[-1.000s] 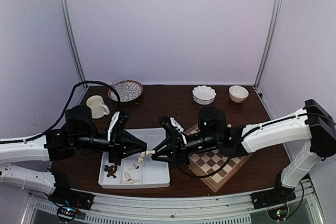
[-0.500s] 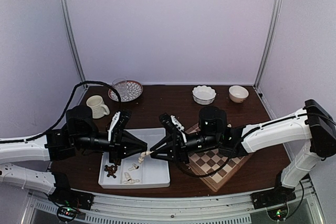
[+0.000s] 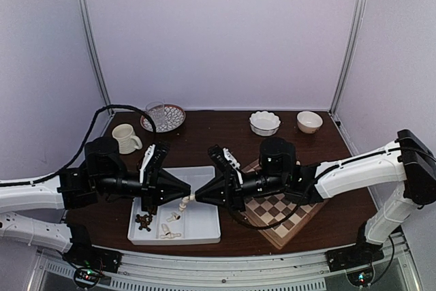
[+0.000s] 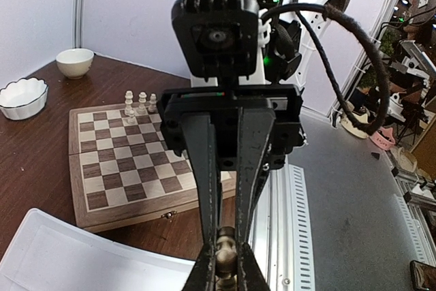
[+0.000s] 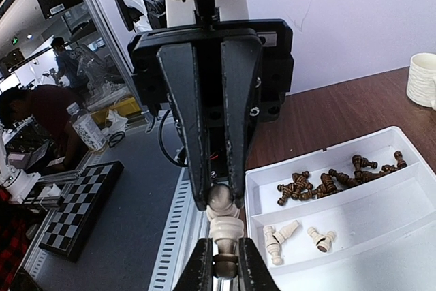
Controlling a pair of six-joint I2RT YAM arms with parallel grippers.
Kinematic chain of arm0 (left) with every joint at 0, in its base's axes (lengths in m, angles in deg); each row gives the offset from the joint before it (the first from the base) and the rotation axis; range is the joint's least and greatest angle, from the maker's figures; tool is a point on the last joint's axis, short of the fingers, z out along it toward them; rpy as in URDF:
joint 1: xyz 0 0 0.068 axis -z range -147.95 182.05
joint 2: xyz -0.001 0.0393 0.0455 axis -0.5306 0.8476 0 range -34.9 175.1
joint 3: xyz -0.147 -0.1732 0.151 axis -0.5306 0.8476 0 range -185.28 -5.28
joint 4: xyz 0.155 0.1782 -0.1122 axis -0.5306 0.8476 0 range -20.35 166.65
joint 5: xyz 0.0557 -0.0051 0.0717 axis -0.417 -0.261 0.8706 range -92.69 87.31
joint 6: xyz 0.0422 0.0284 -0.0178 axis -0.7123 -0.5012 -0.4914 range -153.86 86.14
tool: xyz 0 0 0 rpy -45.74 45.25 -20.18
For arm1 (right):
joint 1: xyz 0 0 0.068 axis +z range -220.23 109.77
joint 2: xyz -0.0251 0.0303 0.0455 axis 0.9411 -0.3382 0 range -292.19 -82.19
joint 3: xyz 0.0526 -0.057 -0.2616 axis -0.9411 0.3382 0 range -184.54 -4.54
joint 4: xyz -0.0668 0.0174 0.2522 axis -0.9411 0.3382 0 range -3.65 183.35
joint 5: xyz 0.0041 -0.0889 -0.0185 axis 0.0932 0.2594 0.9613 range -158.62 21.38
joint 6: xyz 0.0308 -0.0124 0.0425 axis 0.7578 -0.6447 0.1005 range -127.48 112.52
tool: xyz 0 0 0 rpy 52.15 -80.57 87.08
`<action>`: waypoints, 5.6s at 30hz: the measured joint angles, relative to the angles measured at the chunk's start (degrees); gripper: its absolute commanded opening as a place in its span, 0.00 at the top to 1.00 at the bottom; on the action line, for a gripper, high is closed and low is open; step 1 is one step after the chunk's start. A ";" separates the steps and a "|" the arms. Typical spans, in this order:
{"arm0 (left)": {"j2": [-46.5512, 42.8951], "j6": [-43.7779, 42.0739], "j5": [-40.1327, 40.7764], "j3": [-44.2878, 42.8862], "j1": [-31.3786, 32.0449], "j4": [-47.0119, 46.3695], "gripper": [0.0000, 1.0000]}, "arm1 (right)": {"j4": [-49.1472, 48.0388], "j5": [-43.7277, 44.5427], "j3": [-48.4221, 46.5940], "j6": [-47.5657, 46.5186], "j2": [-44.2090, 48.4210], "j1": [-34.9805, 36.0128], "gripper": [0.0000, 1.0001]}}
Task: Set up the chess pieces on the board
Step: Pick up the pawn from the chess pile, then place the pawn at c2, then pick up the bishop from the chess pile.
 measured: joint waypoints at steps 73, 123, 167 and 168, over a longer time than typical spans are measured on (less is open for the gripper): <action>4.11 -3.72 18.84 1.38 0.00 4.68 1.00 | 99.89 42.86 -23.74 -10.25 -7.93 -31.47 1.00; 4.11 -3.69 17.88 1.36 0.00 4.70 1.00 | 97.70 43.12 -24.59 -10.03 -13.03 -33.46 0.59; 4.09 -3.72 17.31 1.25 0.00 4.70 1.00 | 62.62 20.15 -19.67 -10.88 10.64 -16.31 0.22; 4.09 -3.72 17.22 1.25 0.00 4.66 1.00 | 59.65 18.82 -17.57 -11.26 10.71 -15.04 0.23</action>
